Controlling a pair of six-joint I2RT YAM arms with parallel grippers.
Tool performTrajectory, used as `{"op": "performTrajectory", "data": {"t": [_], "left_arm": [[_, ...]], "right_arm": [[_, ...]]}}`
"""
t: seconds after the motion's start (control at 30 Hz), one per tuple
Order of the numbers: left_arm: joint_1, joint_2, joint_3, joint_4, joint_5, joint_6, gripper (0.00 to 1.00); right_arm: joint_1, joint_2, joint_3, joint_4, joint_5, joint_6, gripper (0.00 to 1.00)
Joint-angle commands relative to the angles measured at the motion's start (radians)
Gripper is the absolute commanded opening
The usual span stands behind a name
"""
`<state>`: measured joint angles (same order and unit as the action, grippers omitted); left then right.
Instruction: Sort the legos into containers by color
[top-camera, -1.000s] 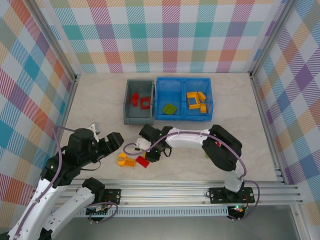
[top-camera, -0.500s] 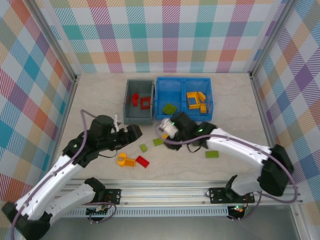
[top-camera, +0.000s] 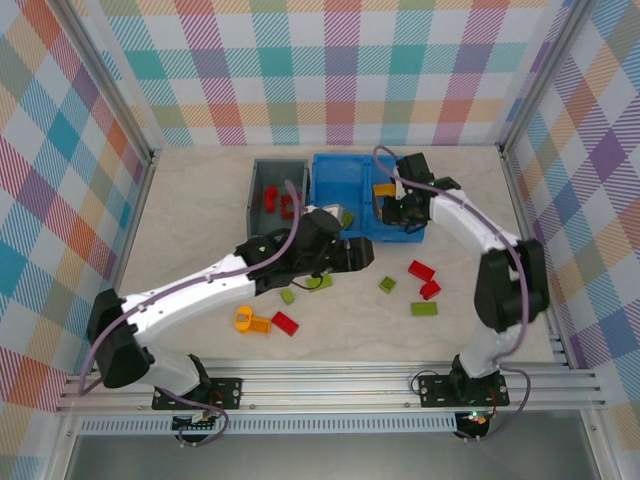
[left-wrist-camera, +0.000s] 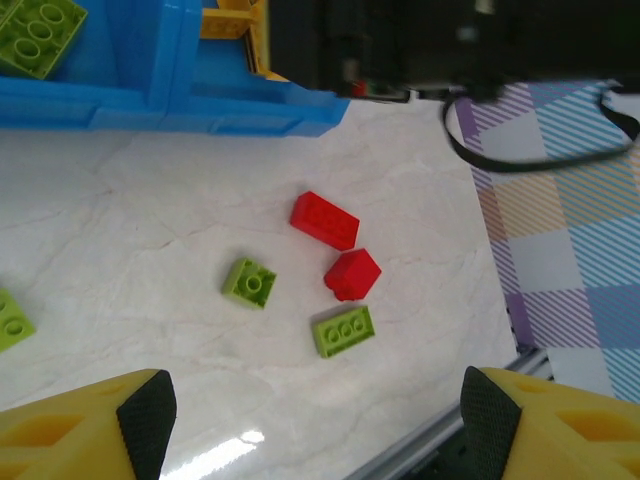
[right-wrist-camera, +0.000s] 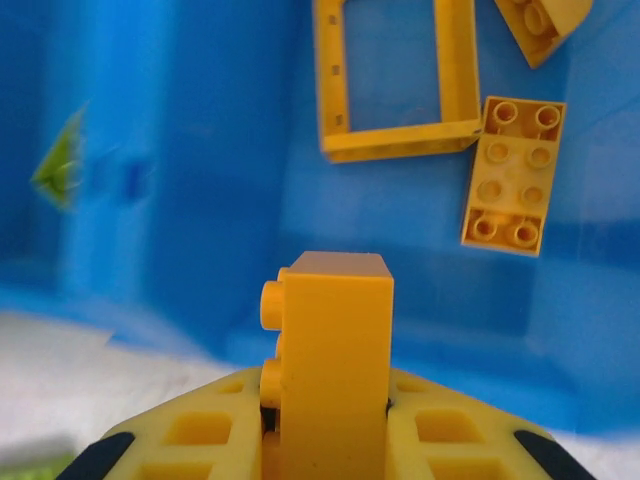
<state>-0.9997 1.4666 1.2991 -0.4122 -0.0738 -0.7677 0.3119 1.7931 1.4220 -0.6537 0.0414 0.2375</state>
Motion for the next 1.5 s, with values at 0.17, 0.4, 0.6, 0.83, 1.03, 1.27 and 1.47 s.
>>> {"op": "performTrajectory", "data": {"t": [0.17,0.4,0.6,0.83,1.03,1.27,1.47], "left_arm": [[-0.025,0.095,0.081,-0.073,-0.092,0.031,0.77],[-0.027,0.118,0.063,-0.129,-0.097,0.066,0.77],[-0.034,0.112,0.023,-0.115,-0.096,0.095,0.76],[-0.062,0.26,0.118,-0.115,-0.084,0.233,0.72],[-0.079,0.51,0.303,-0.178,-0.12,0.315,0.74],[-0.08,0.725,0.506,-0.256,-0.19,0.377,0.76],[-0.085,0.787,0.536,-0.239,-0.134,0.391,0.73]], "right_arm": [[-0.038,0.201,0.15,-0.093,0.015,0.036,0.23],[-0.036,0.209,0.158,-0.093,0.025,0.032,0.39],[-0.022,0.091,0.144,-0.086,0.015,0.02,0.51],[-0.011,-0.212,0.038,-0.091,0.02,0.051,0.5],[-0.012,-0.635,-0.152,-0.149,-0.04,0.124,0.57],[-0.013,-0.972,-0.209,-0.295,-0.095,0.195,0.66],[-0.013,-1.046,-0.19,-0.363,-0.075,0.219,0.66]]}}
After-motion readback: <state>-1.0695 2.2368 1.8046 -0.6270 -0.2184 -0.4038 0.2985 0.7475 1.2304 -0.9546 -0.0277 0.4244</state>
